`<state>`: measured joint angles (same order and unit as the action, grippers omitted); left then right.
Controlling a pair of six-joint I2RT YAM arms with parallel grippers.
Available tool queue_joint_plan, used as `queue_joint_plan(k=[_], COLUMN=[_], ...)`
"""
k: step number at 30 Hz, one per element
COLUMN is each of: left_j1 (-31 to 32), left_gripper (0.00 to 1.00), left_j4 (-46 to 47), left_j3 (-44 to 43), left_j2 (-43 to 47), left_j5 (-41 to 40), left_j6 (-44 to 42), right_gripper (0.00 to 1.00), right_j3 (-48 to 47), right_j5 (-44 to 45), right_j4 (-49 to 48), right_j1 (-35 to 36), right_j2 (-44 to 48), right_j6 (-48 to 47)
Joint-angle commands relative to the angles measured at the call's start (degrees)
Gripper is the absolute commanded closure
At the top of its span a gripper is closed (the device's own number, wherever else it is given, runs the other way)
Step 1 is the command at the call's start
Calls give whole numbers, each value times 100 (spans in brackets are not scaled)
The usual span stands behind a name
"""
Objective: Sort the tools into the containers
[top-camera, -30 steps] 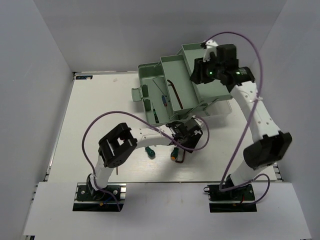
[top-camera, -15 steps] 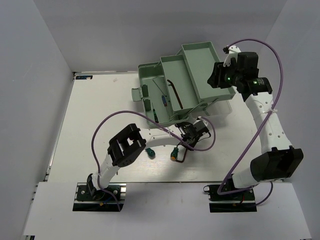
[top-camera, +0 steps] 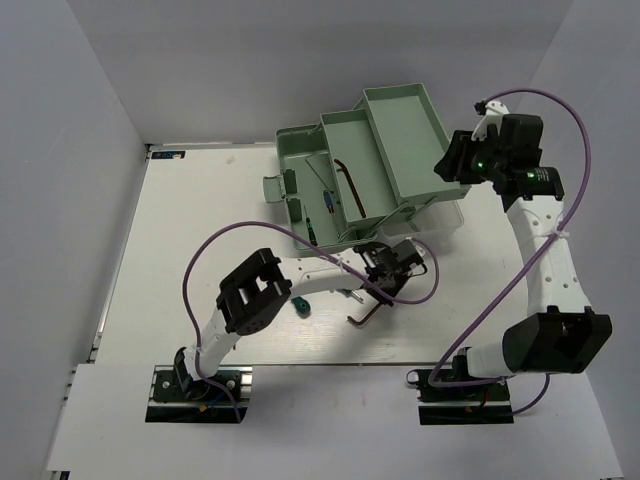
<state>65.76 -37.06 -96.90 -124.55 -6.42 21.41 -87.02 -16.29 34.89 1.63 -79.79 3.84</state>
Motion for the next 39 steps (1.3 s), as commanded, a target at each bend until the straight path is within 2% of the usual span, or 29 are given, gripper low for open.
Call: queue_joint_plan(k=[1, 9, 16, 20, 23, 24, 26, 27, 28, 29, 30, 32, 34, 35, 37, 38, 39], left_j1=[60, -54, -510, -1081, -1670, -1941, -2163, -2346, -2435, -2497, -2637, -2691, -2779, -2831, -2832, -2832, -2884], left_gripper=[100, 100, 100, 100, 100, 100, 100, 100, 100, 100, 100, 100, 100, 100, 100, 98, 84], left_j4=[-195, -583, -908, -400, -4, 58, -63, -204, -257, -258, -206, 180, 348, 401, 401, 401, 401], left_j3=[-731, -1103, -1515, -1691, -2024, -2434, -3059, -3741, -4044, -4273, -4406, -4329, -4258, -4258, -4258, -4258, -4258], left_j2=[378, 1387, 2145, 2357, 2077, 1910, 1182, 900, 376, 170, 29, -156, -262, -315, -446, -447, -447], left_j5=[475, 502, -621, -1133, -1231, -1152, -1081, -846, -731, -564, -389, -81, 87, 166, 272, 325, 325], left_j6=[-93, 48, 153, 363, 521, 583, 653, 706, 707, 785, 908, 1031, 1137, 1137, 1199, 1199, 1199], right_gripper=[48, 41, 41, 41, 42, 42, 52, 59, 66, 83, 92, 100, 100, 97, 83, 68, 62], right_j3=[97, 98, 370, 800, 1310, 1589, 1863, 2030, 2110, 2276, 2338, 2567, 2585, 2585, 2620, 2646, 2655], right_j5=[-155, -243, -357, -515, -1067, -1295, -1620, -1814, -2077, -2201, -2525, -2720, -3053, -3133, -3414, -3572, -3652], right_j4=[-167, -176, -185, -237, -290, -212, -159, -37, 121, 175, 393, 561, 1043, 1176, 1545, 1712, 1792], right_j1=[-275, -689, -1076, -1147, -1165, -1165, -1165, -1139, -1138, -1130, -1121, -1103, -1086, -1042, -1016, -928, -901], right_j2=[227, 253, 315, 560, 912, 982, 1289, 1360, 1604, 1685, 1843, 2072, 2108, 2125, 2134, 2160, 2169], right_j6=[56, 21, -137, -601, -1259, -1376, -1665, -1937, -2078, -2350, -2605, -2958, -3283, -3388, -3660, -3740, -3941])
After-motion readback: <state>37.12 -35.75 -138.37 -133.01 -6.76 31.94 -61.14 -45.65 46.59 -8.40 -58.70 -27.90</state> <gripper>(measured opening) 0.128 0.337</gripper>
